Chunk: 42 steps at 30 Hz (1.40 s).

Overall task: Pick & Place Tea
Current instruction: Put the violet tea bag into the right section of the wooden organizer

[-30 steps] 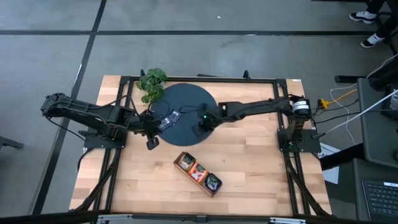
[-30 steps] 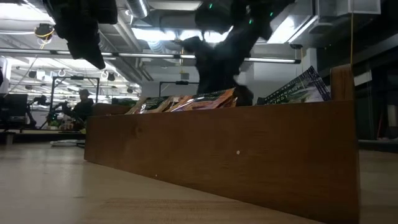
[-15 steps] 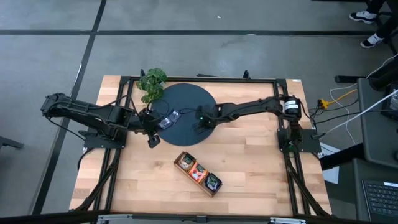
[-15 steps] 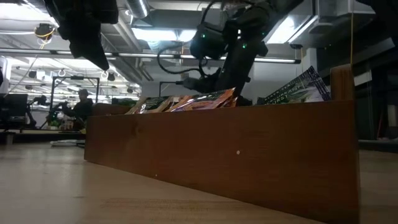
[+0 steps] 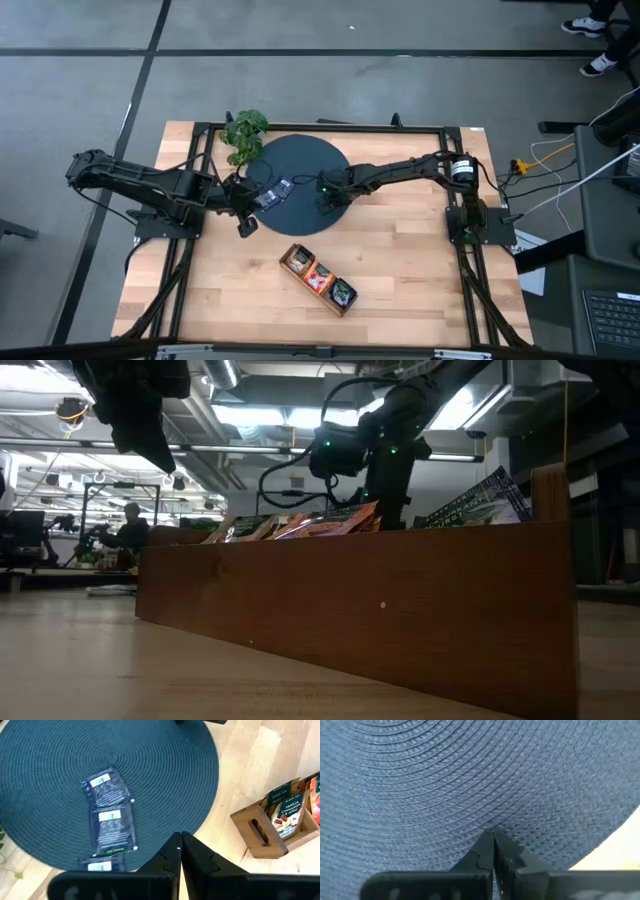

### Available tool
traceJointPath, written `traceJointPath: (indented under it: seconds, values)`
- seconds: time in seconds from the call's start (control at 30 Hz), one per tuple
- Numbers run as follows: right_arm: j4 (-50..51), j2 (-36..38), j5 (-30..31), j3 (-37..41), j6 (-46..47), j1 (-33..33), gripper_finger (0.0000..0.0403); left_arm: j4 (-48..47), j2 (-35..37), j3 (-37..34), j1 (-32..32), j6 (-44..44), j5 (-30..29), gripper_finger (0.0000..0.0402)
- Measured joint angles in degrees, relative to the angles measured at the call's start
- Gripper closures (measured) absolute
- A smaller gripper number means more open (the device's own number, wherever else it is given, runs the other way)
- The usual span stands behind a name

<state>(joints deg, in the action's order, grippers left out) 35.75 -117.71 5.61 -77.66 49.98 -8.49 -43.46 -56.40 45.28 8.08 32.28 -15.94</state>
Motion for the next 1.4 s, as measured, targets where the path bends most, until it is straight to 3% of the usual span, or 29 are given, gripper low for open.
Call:
traceJointPath:
  seconds: [0.4,0.53,0.77,1.0,1.23,1.4]
  values:
    - [21.7,-0.3,4.6,0.2,-4.2,0.1,0.0399,0.0,0.0,0.0,0.0,0.0,0.2,0.0393]
    - [27.8,-0.4,1.5,0.5,-5.5,1.0,0.0399,0.0,0.0,0.0,0.0,0.0,0.2,0.0392]
    - [29.5,0.7,-3.8,6.2,-2.3,4.4,0.0399,0.0,0.0,0.0,0.0,0.0,0.2,0.0398]
    - [26.0,9.3,-0.1,7.0,3.6,5.2,0.0399,0.0,0.0,0.0,0.0,-0.9,0.2,0.0396]
    - [18.8,18.2,-3.4,6.9,3.9,5.1,0.0398,0.0,0.0,0.0,0.0,-1.9,4.4,0.0398]
    - [7.0,22.3,-5.1,6.8,6.7,5.8,0.0383,0.0,-1.2,0.0,0.1,-2.0,7.4,0.0399]
